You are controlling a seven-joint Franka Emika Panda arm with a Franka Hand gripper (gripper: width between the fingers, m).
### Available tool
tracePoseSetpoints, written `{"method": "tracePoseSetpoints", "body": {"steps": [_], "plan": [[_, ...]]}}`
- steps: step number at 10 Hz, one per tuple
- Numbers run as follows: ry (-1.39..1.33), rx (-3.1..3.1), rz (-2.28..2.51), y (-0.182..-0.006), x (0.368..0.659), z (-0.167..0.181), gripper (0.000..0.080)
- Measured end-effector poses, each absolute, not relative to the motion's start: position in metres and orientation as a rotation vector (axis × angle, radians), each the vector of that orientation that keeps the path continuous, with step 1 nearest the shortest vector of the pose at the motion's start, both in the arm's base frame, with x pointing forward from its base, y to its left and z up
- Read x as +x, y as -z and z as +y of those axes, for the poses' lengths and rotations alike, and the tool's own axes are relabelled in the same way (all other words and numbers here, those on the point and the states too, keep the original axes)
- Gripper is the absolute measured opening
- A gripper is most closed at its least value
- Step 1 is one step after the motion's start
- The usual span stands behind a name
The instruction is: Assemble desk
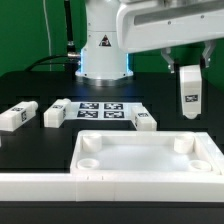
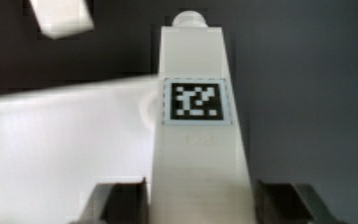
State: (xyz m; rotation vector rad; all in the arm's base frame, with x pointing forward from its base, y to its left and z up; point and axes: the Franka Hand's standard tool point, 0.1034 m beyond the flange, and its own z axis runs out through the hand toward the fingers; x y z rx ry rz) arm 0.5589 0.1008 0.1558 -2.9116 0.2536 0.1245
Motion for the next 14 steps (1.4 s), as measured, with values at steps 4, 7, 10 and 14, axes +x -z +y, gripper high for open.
{"method": "tracePoseSetpoints", "body": {"steps": [4, 7, 10, 14], "plan": [[0.261, -2.922, 0.269, -0.157, 0.569, 0.104, 0.0285], [0.336, -2.974, 0.084, -0.16, 0.575, 0.091, 0.0285], [0.379, -2.985, 0.019, -0.168, 0.588, 0.081, 0.0285], [0.397, -3.009, -0.076, -0.166, 0.593, 0.079, 0.0287]]}}
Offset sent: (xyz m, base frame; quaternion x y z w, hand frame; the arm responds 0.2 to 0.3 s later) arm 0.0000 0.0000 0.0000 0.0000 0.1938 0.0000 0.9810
